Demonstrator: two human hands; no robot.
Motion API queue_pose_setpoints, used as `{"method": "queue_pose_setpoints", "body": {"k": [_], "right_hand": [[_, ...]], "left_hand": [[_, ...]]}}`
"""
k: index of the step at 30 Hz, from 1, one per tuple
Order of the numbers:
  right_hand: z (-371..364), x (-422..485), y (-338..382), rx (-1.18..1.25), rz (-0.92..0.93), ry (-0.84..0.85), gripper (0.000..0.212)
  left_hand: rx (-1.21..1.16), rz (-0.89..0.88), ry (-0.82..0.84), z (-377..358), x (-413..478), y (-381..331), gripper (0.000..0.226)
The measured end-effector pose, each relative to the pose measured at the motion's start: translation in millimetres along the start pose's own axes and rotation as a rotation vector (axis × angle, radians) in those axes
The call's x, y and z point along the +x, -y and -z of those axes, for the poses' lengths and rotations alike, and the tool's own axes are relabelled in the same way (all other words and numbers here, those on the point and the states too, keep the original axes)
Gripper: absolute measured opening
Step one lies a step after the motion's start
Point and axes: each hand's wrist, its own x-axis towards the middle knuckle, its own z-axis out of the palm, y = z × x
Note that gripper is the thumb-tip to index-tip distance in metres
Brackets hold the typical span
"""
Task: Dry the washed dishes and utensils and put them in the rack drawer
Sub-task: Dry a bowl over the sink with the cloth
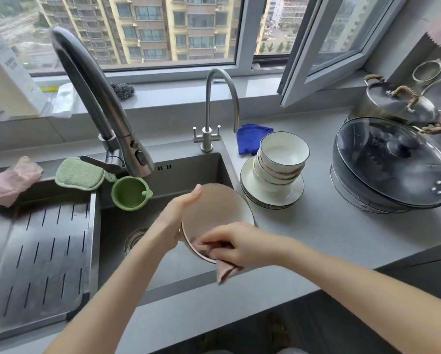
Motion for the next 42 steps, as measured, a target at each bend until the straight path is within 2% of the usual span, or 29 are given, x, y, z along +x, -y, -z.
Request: {"method": "queue_pose_setpoints", "body": {"k": [1,3,4,5,7,8,10,11,13,14,16,20,22,23,24,27,29,30,31,33,35,36,40,42], "right_hand": [[4.2,-1.8,-9.1,-0.277,0.075,0.026,0.024],[11.2,3.3,-24.5,-0.744,0.265,-0.056,0.016],[14.6,8.1,-30.8,-0.874,0.318,-0.168,0.013],[15.5,13.8,-35.1,-0.893,0.349,-0.302,0.015],[8.7,22.8,-27.6,-0.648,0.349,-0.502,0.023],[3.5,23.6,-16.4,-0.41,0.301,-0.514,0.024],[-4.4,15.1,-3.3,0.071,0.055,-0.411,0.026],[-3.8,7.9,-3.4,0.21,-0.068,-0.311,0.027],[9.7,-13.1,-4.4,0.248,-0.163,-0.205,0.026],[20.2,-25.6,-1.6,0.231,-0.162,-0.234,0.025],[42.4,-56.7,7.0,0.263,-0.134,-0.482,0.022],[71.6,-141.4,8.9,0.609,-0.051,-1.154,0.026],[63.2,-168.2,-4.6,0.705,-0.066,-1.355,0.026],[50.4,-174.1,-10.3,0.678,-0.079,-1.401,0.026],[32.5,-174.5,-13.5,0.606,-0.085,-1.418,0.028],[-14.9,-173.1,-16.9,0.199,-0.077,-1.512,0.042],[-15.4,-201.2,-19.3,0.066,-0.073,-1.56,0.045],[-10.5,-224.1,-20.8,0.115,-0.085,-1.575,0.044],[-5.3,-251.9,-23.4,0.268,-0.09,-1.556,0.043],[4.8,-311.9,-23.3,0.729,-0.085,-1.437,0.043],[-8.3,-377.5,-29.6,1.005,-0.162,-1.293,0.039],[-18.6,-405.1,-31.2,1.089,-0.205,-1.273,0.038],[-82.1,-504.2,-23.9,1.36,-0.376,-1.358,0.036],[-119.9,-547.5,-14.0,1.465,-0.455,-1.488,0.04]], "left_hand": [[0.048,-0.006,0.013,0.8,-1.6,0.6,0.07],[0.114,-0.027,0.015,-0.1,-2.2,1.6,0.073],[0.13,-0.035,0.03,-0.8,-2.4,0.2,0.074],[0.133,-0.037,0.056,-2.2,-1.7,-1.4,0.076],[0.107,-0.017,0.066,-6.5,-0.2,-5.6,0.079],[0.088,0.011,0.038,-8.7,1.0,-7.6,0.079],[0.05,0.081,-0.021,-13.5,2.1,-12.8,0.075],[0.031,0.106,-0.025,-16.6,3.2,-13.6,0.068],[-0.042,0.181,0.058,-29.6,-1.4,-15.9,0.054],[-0.099,0.223,0.1,-37.1,-3.6,-16.1,0.052],[-0.198,0.259,0.128,-53.0,-5.3,-15.3,0.05],[-0.41,0.196,0.091,-72.6,-1.0,-9.4,0.039],[-0.494,0.175,0.213,-88.0,-0.4,-4.9,0.064],[-0.467,0.173,0.267,-101.2,-5.3,-2.0,0.075],[-0.428,0.178,0.342,-119.6,-14.7,-0.1,0.075],[-0.182,0.149,0.552,-184.3,-62.4,7.7,0.039],[-0.003,0.069,0.682,-220.2,-90.0,25.1,0.033],[0.027,0.086,0.685,-235.2,-98.6,35.0,0.033],[0.061,0.136,0.612,-249.0,-105.2,44.8,0.03],[0.204,0.152,0.489,-273.5,-118.3,61.5,0.025],[0.371,0.115,0.514,-308.5,-149.6,80.3,0.033],[0.421,0.101,0.553,-325.7,-164.6,91.1,0.037],[0.58,0.034,0.712,-388.5,-224.7,151.3,0.034],[0.639,-0.003,0.767,-416.4,-248.5,183.6,0.037]]}}
